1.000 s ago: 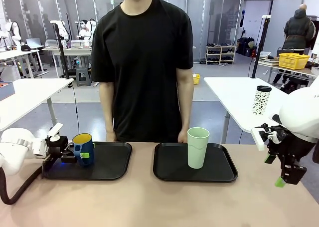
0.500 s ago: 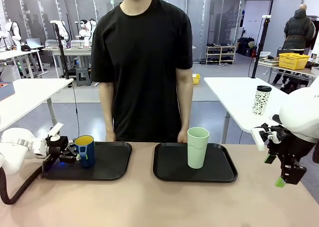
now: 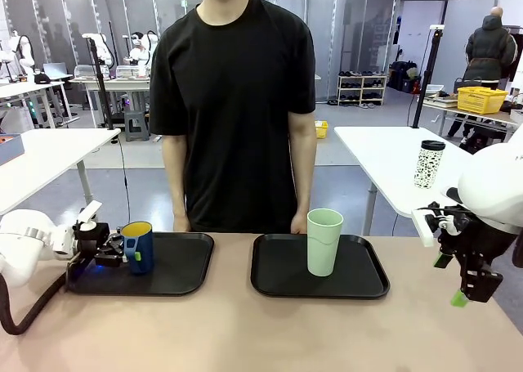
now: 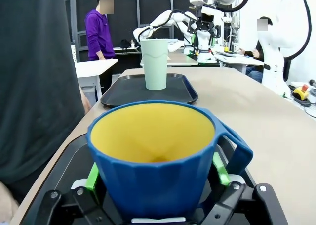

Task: Sort and store the cups by type.
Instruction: Pick up the Handle plastic cup and place it into the empty Flat Tray.

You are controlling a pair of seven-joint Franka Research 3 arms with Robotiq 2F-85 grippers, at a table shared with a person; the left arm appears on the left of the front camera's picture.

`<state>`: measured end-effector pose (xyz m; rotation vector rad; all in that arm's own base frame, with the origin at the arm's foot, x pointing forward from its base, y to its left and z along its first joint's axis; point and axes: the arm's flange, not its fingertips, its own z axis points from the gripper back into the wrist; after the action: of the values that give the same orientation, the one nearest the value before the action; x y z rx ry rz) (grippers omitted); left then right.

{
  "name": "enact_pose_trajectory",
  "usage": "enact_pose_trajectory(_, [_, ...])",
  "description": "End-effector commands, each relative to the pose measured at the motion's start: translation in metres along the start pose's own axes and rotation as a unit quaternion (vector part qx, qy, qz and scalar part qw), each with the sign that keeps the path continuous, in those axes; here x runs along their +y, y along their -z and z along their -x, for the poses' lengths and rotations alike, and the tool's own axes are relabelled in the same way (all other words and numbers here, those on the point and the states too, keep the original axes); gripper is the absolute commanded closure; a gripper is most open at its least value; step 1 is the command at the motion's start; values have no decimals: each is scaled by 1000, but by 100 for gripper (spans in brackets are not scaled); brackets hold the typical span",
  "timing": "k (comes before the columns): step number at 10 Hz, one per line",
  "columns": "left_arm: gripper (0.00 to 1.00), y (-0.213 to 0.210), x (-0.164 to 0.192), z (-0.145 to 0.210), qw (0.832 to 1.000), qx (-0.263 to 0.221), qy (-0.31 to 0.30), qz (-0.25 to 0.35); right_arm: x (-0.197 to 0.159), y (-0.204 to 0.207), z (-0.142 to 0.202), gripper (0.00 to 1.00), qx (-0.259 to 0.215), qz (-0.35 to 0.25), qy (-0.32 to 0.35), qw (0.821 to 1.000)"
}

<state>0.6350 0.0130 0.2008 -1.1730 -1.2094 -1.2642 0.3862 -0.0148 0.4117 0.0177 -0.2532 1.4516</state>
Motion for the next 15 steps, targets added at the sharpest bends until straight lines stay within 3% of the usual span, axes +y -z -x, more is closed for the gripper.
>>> enact_pose_trajectory(1, [0,-23,-5,27,999,25,-15,-22,1,1,-2,3,7,3,10,1000])
enact_pose_trajectory(7, [0,-41,-16,21,997,54,-16,-60,1,1,-2,3,7,3,10,1000])
enact_pose_trajectory(15, [0,-46,-34,-21,989,94,-9,-111,1,1,-2,3,7,3,10,1000])
